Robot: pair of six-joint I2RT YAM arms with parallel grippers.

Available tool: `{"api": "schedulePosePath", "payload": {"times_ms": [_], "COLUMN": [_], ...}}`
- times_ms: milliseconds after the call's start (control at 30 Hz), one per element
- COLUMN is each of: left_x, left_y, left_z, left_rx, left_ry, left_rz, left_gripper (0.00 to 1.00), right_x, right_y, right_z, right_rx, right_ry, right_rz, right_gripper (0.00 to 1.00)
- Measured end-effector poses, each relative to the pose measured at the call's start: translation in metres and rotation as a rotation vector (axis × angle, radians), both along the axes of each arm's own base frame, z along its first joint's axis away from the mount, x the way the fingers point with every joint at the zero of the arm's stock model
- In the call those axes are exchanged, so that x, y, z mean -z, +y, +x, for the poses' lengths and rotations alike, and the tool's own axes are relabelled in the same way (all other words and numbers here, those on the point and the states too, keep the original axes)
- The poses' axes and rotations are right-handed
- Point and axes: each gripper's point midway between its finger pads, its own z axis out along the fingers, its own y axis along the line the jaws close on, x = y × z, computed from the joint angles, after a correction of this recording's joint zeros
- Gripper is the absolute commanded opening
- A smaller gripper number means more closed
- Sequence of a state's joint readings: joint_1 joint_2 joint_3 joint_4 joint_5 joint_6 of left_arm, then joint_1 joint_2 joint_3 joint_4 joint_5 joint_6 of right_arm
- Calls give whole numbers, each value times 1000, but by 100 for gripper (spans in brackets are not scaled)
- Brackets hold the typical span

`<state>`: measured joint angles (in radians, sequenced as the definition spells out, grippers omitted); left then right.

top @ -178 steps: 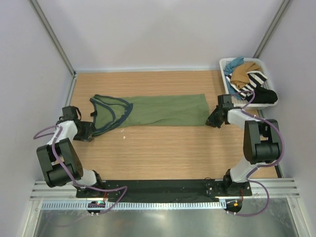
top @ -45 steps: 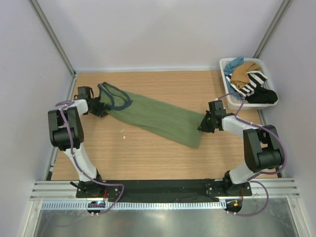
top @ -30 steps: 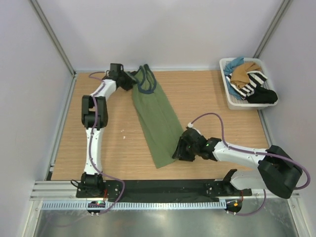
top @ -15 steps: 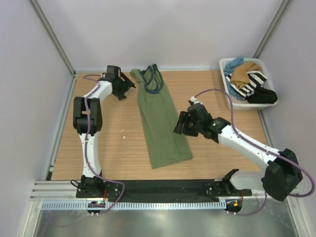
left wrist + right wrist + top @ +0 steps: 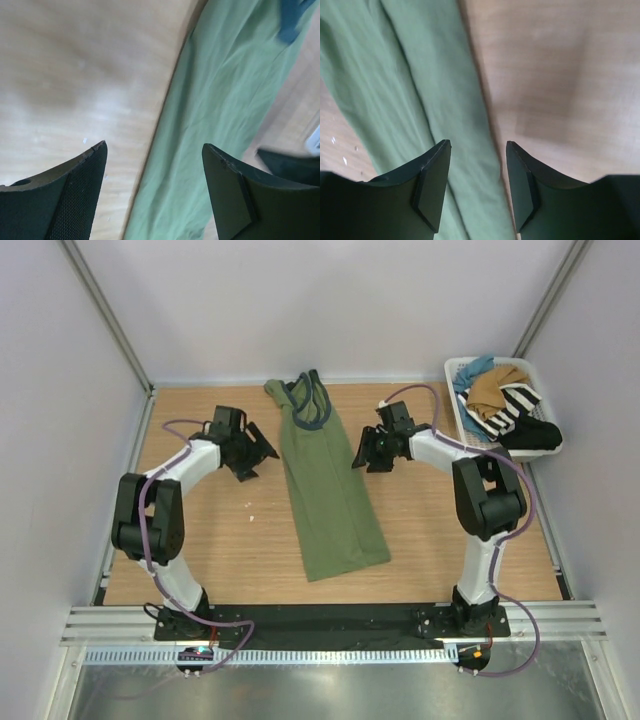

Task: Fold and stack the tank tops
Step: Fold the tank top

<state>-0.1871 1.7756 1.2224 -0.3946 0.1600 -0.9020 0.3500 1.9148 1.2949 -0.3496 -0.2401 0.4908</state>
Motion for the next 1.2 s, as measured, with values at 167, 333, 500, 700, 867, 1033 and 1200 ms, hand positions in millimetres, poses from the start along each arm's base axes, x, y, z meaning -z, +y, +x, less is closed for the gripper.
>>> {"api": "schedulePosePath", "payload": {"times_ms": [167, 333, 500, 700, 867, 1033, 1200], "left_x": [22, 24, 29, 31, 27, 20, 21], "left_y": [-4, -12, -23, -21, -21, -32, -57], "left_z": [-33, -31, -45, -52, -54, -61, -80], "left_rx": [26, 49, 86, 106, 127, 162, 240], "left_ry": [63, 54, 62, 68, 59, 44, 53], "left_rz": [-15, -39, -33, -6, 0, -3, -2], "left_gripper": [74, 73, 73, 74, 73, 73, 73], "right_x": [9, 7, 12, 18, 25, 25, 23], "right_y": [7, 25, 39, 48, 33, -17, -52], "right_z": [52, 97, 127, 149, 149, 122, 116], "right_rx": [3, -29, -51, -39, 17, 129, 215], "right_ry": [-24, -81, -102, -106, -94, -72, -75], "right_rz": [35, 76, 123, 181, 213, 191, 154], "right_gripper": [60, 61, 53, 15, 4, 10, 42]}}
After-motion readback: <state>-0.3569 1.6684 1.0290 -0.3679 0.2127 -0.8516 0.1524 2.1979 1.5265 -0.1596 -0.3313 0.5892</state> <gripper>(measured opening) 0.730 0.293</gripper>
